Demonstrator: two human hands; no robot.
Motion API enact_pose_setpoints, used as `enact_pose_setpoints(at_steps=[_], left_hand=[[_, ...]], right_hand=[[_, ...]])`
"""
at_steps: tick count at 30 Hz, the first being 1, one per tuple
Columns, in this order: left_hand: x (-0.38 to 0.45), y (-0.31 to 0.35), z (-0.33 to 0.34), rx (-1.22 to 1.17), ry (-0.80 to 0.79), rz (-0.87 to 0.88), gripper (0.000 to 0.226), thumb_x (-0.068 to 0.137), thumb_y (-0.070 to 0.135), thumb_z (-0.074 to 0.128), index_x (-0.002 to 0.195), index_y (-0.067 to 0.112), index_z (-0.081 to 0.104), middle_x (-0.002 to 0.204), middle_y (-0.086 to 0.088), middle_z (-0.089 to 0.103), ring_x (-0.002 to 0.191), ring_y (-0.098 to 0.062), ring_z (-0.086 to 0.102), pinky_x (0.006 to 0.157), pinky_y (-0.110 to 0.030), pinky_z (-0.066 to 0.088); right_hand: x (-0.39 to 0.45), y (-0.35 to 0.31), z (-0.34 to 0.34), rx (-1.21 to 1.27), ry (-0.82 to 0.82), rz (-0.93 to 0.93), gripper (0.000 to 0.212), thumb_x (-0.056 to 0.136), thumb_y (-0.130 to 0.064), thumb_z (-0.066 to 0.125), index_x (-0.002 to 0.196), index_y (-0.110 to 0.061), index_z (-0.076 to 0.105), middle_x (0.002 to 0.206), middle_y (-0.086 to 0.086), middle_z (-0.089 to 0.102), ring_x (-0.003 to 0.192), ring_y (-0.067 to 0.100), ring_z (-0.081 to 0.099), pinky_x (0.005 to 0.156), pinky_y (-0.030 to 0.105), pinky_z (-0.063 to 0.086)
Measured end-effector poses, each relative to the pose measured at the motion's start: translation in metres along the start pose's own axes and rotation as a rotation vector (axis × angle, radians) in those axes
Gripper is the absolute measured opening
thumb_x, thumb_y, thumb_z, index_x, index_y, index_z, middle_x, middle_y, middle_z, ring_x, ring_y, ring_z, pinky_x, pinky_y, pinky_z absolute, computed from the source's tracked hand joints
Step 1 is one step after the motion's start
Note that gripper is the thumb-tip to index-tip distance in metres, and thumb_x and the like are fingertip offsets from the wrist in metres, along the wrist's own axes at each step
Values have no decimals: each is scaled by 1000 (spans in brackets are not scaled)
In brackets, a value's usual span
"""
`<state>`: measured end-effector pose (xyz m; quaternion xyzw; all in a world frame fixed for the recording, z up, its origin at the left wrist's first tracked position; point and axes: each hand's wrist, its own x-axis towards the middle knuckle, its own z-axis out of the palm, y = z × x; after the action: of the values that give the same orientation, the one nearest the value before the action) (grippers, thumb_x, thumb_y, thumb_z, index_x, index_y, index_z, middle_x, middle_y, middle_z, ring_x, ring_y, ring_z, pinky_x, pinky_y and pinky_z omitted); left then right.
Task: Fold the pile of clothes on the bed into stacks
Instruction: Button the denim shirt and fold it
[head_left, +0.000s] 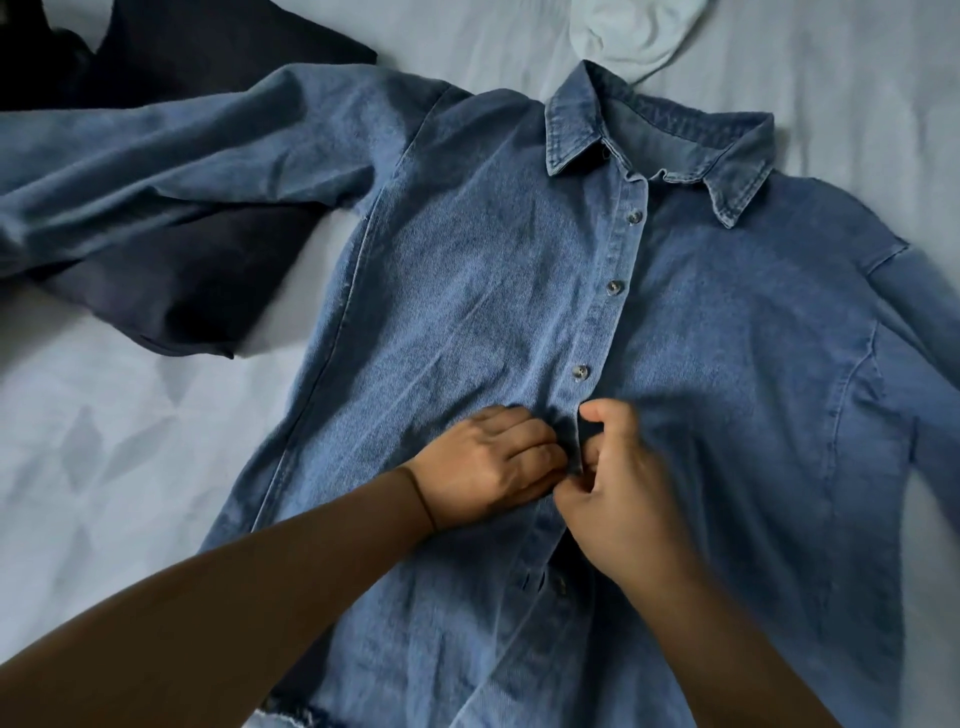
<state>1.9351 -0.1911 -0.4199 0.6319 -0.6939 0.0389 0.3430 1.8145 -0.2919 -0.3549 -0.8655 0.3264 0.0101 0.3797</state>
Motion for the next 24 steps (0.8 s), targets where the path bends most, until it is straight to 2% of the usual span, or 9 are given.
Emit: enact_pose_setpoints(at_steps=[3,5,8,11,14,20,24], left_hand=[[1,1,0,1,0,-22,15,97,23,50,100,9,53,86,-11,66,71,-26,61,66,-34,52],[1,3,0,-5,0,-35,13,96,22,52,100,9,52,86,-11,66,71,-26,62,67,-33,52],[2,3,0,-9,-5,-48,13,95,22,53,99,9,55,86,-11,66,73,-25,62,69,-33,52],[2,3,0,-9,-14,-64,16,94,21,54,97,6,60,86,-12,65,73,-26,62,71,-34,52],[2,3,0,-19,-35,-76,14,92,19,57,98,6,58,87,-12,65,75,-26,62,73,-34,52],[4,6,-2,-26,-41,-110,23,92,19,58,90,0,70,86,-12,66,75,-25,64,76,-32,51],[1,8,-7,-55,-41,-135,22,90,23,61,92,3,68,86,-12,65,77,-24,62,76,-32,51]], right_hand=[[-2,3,3,29,29,-16,48,72,10,58,116,-5,45,67,0,46,60,10,44,56,22,30],[-2,7,5,77,58,-37,48,68,15,56,111,-4,47,60,-5,41,59,8,45,53,18,32],[0,10,1,109,33,-35,49,71,12,60,113,-9,47,62,-6,44,61,3,48,53,10,34],[1,8,-2,131,-28,-17,49,73,3,64,116,-14,46,65,-1,50,58,8,49,54,12,36],[2,8,-1,144,-8,14,48,73,4,63,115,-12,46,68,2,52,60,9,50,57,13,38],[0,13,4,223,12,61,49,75,7,61,117,-11,45,74,-2,50,59,-4,49,55,6,36],[-1,14,8,301,56,97,46,75,10,60,110,-15,44,68,-1,51,60,2,50,56,6,36]])
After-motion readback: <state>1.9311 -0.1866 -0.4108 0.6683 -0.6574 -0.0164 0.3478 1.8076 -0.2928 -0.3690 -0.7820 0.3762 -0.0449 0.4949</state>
